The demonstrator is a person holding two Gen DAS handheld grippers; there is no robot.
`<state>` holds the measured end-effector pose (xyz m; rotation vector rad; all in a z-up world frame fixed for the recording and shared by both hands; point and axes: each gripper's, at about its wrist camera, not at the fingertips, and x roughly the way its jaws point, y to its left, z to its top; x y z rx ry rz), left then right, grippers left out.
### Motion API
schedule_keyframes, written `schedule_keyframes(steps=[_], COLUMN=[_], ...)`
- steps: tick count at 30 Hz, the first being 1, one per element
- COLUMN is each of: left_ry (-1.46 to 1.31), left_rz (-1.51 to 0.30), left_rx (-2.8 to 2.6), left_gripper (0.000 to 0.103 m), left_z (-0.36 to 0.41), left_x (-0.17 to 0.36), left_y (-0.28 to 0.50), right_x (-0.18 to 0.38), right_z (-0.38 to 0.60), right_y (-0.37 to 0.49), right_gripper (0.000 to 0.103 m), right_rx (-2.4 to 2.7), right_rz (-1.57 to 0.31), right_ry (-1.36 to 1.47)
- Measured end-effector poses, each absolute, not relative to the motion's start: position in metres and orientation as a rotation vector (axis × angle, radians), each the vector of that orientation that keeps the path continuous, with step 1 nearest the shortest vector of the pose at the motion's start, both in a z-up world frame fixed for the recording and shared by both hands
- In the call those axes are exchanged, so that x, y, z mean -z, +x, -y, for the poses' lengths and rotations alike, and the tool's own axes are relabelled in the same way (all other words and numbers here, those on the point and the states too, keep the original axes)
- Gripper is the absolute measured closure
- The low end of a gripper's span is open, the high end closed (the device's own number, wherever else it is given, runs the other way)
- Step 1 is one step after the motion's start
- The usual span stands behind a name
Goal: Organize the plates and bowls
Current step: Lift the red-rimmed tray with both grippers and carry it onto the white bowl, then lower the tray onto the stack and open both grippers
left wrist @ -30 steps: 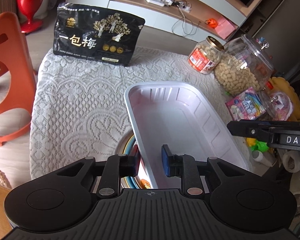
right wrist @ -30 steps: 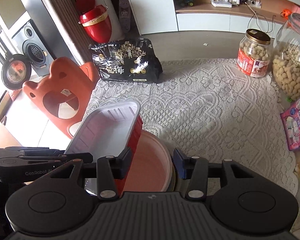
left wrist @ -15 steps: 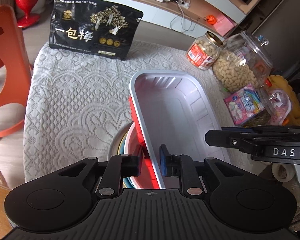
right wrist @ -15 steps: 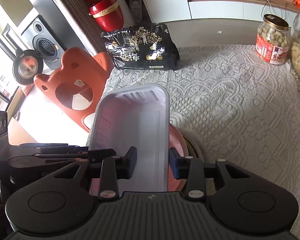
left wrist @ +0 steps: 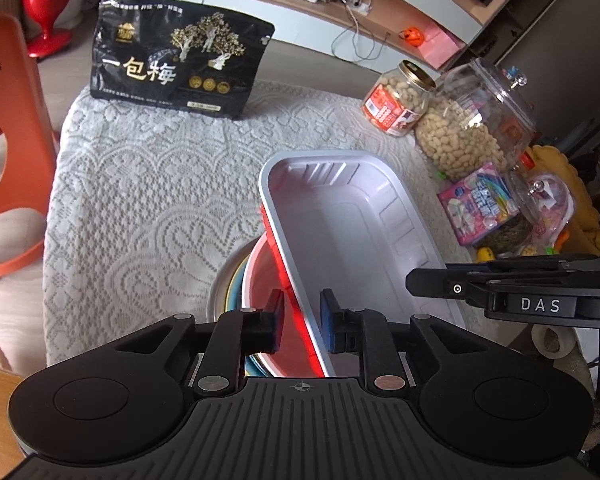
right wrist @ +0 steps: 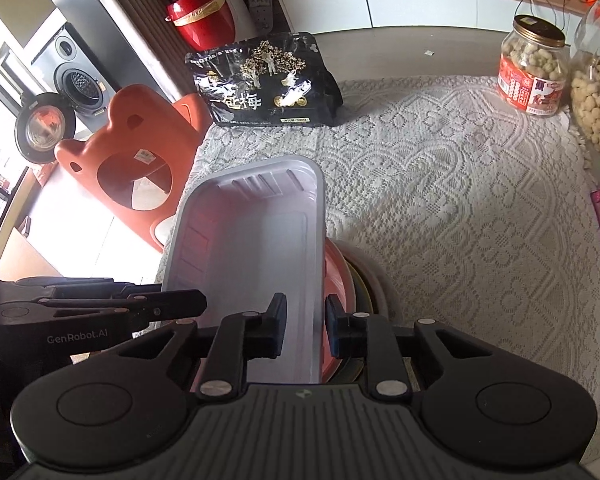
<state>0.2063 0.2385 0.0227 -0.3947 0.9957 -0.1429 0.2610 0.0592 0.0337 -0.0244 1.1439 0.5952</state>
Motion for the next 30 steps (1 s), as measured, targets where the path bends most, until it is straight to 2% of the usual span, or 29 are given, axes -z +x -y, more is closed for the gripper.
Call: schedule_keyframes(steps=[11, 17, 19, 22, 26, 30], left_ry=[-0.433, -0.369, -0.342, -0.253, -0.204, -0.261], left_rz=[-0.901, -0.796, -0.721, -0.571, -0.509, -0.445], left_rx=[0.065, 0.012, -0.011, -0.068, -0.109, -0.105], left_gripper=[0.082, 0.082, 0.082, 0.084, 0.086, 0.087], left_z=[-0.251, -0.225, -0.209, -0.173, -0.128, -0.103], left_x=[-0.043, -0.061, -0.067, -0.069, -0.055, -0.041], left_y=[0.179, 0.138, 0.115, 0.074, 0.029, -0.007], right_x=[-0.039, -0.058, -0.067, -0.073, -0.064, -0.044], right_z=[-0.056, -0.035, -0.023, -0.004, 0.024, 0.046], right_y=[0.247, 0.228, 0.211, 0.174, 0.120, 0.074], right_gripper=[0.082, 0.081, 0.078, 0.067, 0.050, 0.044], right_rx=[-0.639, -0.633, -0.653, -0.671, -0.663, -0.671], right_rz=[-1.066, -0.930, -0.859, -0.732, -0.616, -0.608], right_ry=[-0.059, -0.035, -0.013, 0.011, 0.034, 0.051])
